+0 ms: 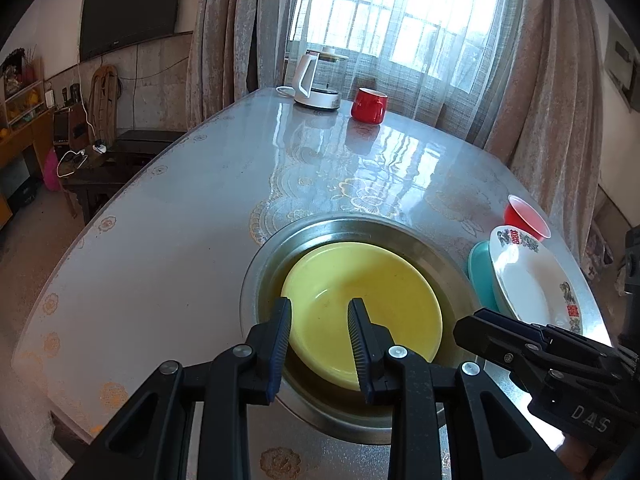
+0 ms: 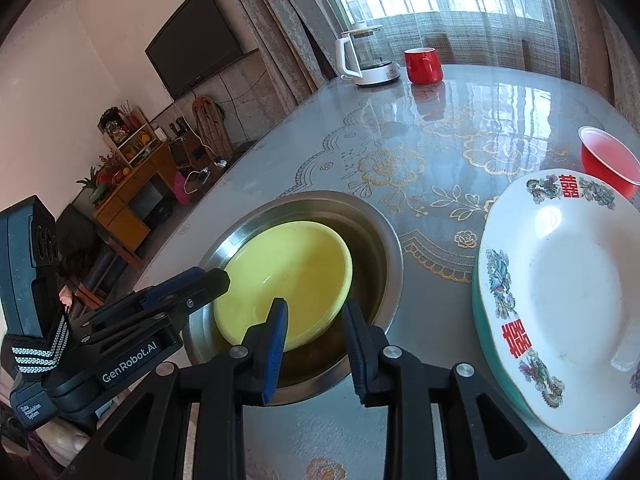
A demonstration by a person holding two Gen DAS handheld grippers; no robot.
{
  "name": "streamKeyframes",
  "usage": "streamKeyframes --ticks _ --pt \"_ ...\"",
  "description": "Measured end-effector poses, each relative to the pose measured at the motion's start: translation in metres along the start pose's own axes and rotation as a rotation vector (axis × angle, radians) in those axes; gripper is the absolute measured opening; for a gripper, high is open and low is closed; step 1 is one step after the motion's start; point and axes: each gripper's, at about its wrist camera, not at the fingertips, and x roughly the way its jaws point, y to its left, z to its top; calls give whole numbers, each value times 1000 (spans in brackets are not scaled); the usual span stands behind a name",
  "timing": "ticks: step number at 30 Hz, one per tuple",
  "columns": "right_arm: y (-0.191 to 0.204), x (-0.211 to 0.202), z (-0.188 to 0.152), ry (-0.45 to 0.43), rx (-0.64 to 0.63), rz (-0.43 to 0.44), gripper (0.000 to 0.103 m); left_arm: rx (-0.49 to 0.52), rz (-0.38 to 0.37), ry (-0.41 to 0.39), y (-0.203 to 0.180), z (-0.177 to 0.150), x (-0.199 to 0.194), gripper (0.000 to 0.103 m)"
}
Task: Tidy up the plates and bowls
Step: 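Lower the yellow bowl into the steel bowl with the left tool, then open the left tool to release the yellow bowl and withdraw, then move the left tool past the plate stack toward the red plastic bowl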
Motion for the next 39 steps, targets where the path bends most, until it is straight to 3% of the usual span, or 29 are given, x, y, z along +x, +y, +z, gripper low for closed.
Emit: streamKeyframes --ticks 18,39 --pt "-17 -52 -4 -125 64 -20 35 87 -45 -41 -47 9 -24 30" --pt "-56 -81 -3 -184 157 -93 38 154 -115 12 -95 12 -11 30"
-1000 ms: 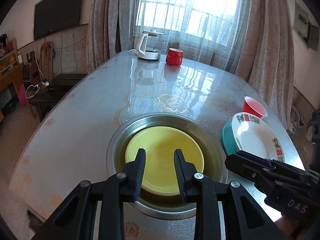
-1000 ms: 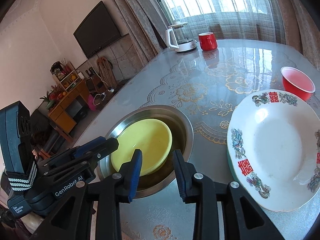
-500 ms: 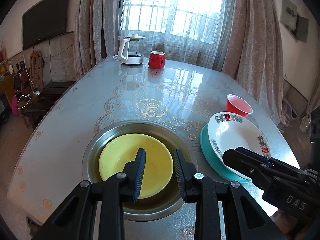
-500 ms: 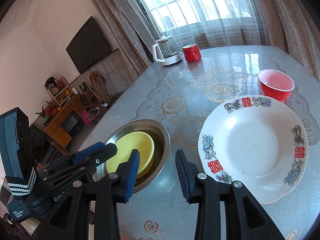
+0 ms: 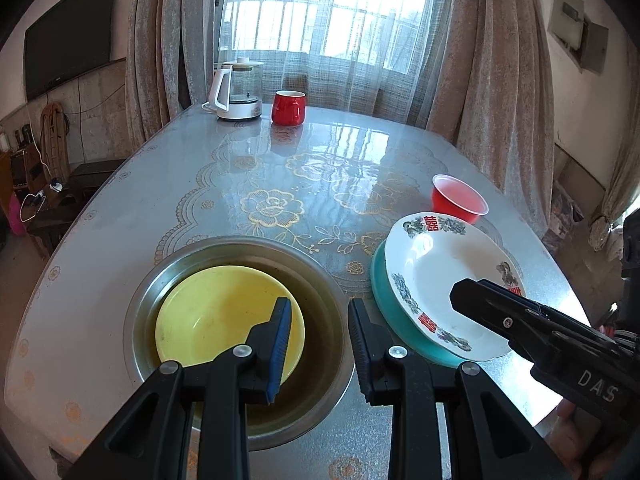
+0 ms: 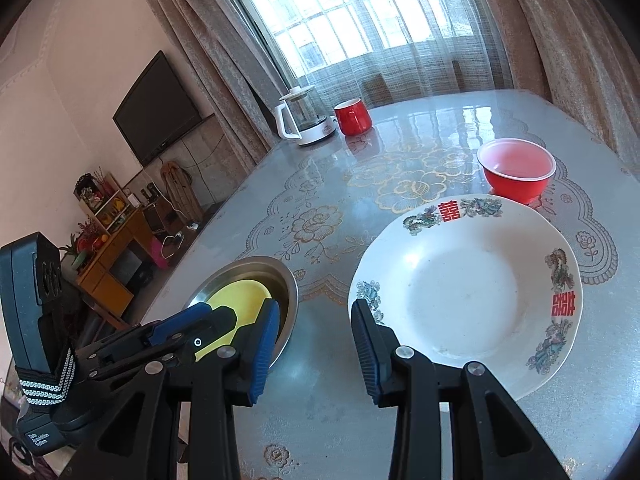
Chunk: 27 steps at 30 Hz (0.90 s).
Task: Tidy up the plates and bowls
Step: 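Move the left tool past the plate stack toward the red plastic bowl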
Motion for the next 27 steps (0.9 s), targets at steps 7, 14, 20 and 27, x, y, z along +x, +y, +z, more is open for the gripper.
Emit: streamKeyframes --ticks 7,14,20,27 --pt "-19 -4 5 -10 41 -31 38 19 -12 -4 -8 7 9 34" --pt "-42 -8 7 -15 86 -67 38 10 -34 8 -13 12 21 41" --pt "-61 -12 10 -22 120 -99 38 22 -41 17 -18 16 31 41" --pt "-88 -20 15 -37 167 -145 38 54 -56 29 -32 24 44 41"
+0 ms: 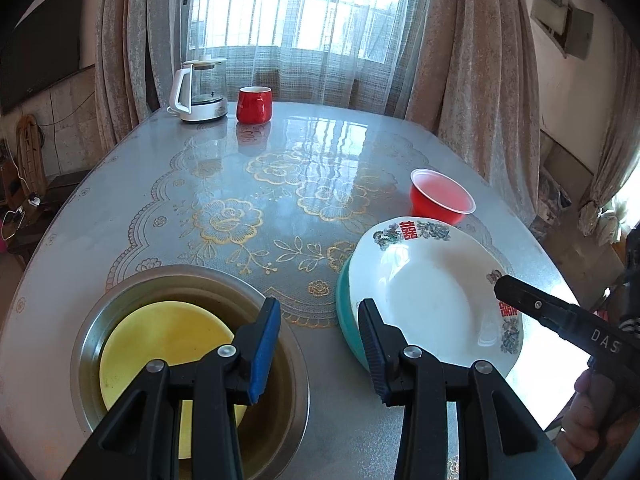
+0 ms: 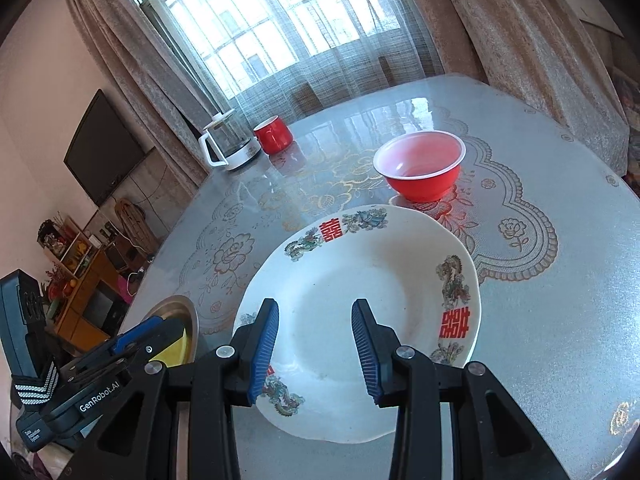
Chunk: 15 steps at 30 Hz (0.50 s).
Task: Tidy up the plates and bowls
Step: 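Move the left tool past the plate stack toward the red plastic bowl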
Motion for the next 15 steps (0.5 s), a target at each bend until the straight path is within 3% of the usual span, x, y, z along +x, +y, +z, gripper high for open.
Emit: streamKeyframes --ticks 15 --pt "-53 -8 35 -32 77 -67 39 77 -10 6 -35 26 27 44"
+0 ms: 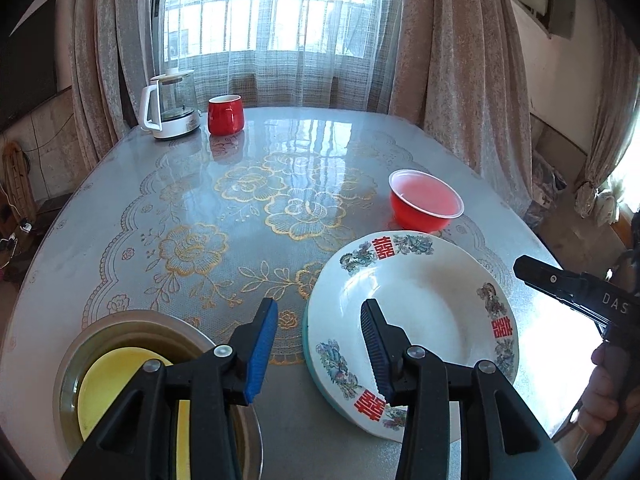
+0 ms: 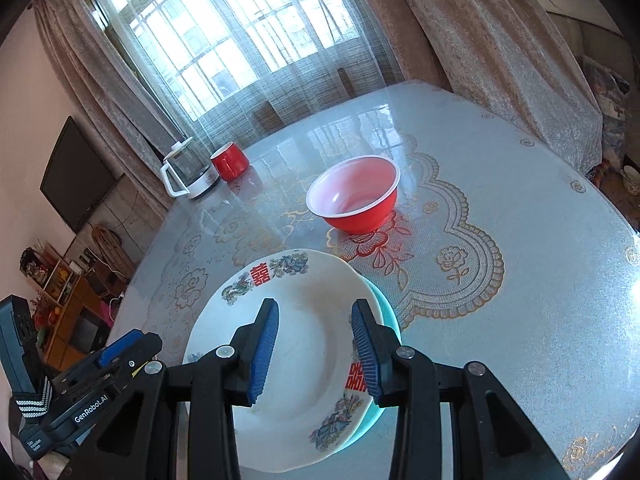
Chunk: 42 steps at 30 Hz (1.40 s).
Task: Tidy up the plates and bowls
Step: 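Move the left tool past the plate stack toward the red plastic bowl, then grasp the rim of the red plastic bowl with the left tool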
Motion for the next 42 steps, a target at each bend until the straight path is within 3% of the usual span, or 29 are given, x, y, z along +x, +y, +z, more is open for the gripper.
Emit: streamKeyframes --ticks 15,26,37,42 --pt "-32 18 28 16 47 -11 39 38 -6 52 -22 17 34 44" --pt "-52 50 70 22 118 7 39 -91 -87 136 -23 57 78 42" --pt "-72 96 97 58 178 -13 39 -175 -166 149 -41 100 133 39" --pt "-81 113 102 86 197 -25 32 -251 -201 208 -50 113 168 39"
